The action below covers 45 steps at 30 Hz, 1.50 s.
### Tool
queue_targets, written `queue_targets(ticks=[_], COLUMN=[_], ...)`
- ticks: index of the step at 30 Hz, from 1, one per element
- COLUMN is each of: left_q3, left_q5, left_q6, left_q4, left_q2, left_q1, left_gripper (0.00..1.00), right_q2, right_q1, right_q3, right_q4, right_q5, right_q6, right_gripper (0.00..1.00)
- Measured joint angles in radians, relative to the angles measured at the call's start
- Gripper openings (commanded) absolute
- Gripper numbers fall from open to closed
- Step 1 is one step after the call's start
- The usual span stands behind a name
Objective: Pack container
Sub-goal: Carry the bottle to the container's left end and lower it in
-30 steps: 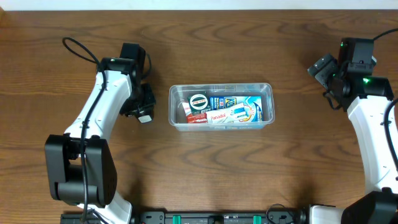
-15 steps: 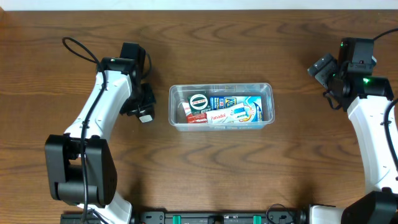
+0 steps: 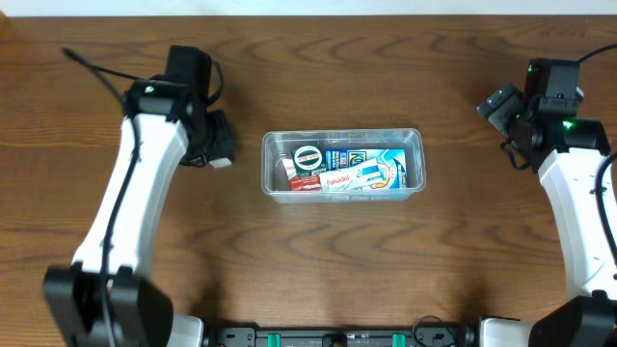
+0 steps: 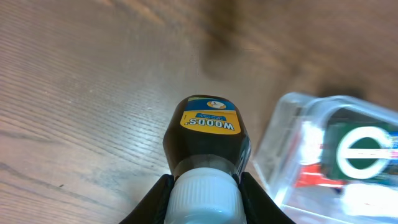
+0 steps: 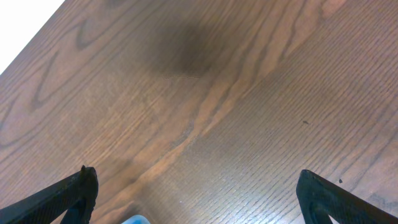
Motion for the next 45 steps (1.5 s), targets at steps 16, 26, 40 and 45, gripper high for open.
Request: queue_targets(ticks=[16, 26, 40, 45], left_q3=[0.004, 0.004, 0.004, 0.004], left_q5=[0.009, 0.023, 0.022, 0.023], left_q6=[-0.386, -0.456, -0.492, -0.540], left_q4=[0.124, 0.221, 0.161, 0.145], left_q2=[-0.130, -0.130, -0.130, -0.130], left_q1=[-0.182, -0.301, -0.304, -0.304], left_gripper=[0.21, 0.21, 0.19, 0.06], right_q2=[0.000, 0.000, 0.000, 0.000], right_q1=[0.000, 0.000, 0.000, 0.000], right_q3=[0.000, 0.000, 0.000, 0.000], right_q4=[0.000, 0.000, 0.000, 0.000], right_q5=[0.000, 0.000, 0.000, 0.000], right_q6=[0.000, 0.000, 0.000, 0.000], right_gripper=[0.99, 0.99, 0.99, 0.99])
